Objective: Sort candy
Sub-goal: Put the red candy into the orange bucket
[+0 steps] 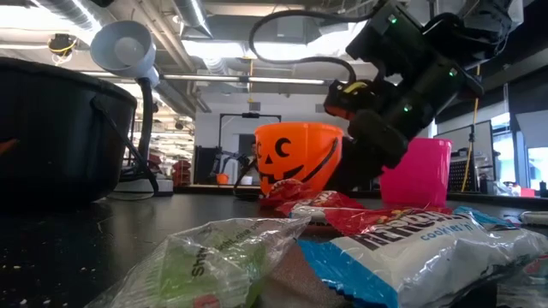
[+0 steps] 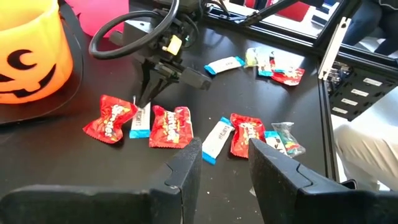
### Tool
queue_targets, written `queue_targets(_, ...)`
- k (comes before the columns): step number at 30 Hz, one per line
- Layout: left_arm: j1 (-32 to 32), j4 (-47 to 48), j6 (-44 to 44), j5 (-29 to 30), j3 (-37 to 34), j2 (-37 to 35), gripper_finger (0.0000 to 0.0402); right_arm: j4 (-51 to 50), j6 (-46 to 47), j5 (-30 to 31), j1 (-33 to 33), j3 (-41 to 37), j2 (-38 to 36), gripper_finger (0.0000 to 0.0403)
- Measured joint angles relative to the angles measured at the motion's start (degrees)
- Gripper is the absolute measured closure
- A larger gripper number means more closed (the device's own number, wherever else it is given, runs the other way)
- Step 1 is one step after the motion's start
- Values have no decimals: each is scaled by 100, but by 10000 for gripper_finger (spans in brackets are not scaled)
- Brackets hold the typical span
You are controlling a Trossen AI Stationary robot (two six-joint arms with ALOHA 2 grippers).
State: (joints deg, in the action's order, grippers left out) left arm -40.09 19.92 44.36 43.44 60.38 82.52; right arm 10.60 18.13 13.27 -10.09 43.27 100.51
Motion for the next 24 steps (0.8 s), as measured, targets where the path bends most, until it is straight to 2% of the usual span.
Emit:
queue_targets(2,-1,0,0,0,0,0,280,-6,-34,-51,0,13,0,398)
queue_targets(4,-1,0,-2,0,0,0,280,-13,-150,-91,-4,76,-21,394)
queue_targets(13,-1,14,-11,63,2,0,280,-161,-799,-256,-7,475,-136,305)
queue_targets(19,-1,19,-9,61,0,0,280,-797,-2283,-173,-121,663,-136,248)
queue_targets(24,-1,17,-127,103,0,0,280,-1090,-3486,509,-469,811,-136,224)
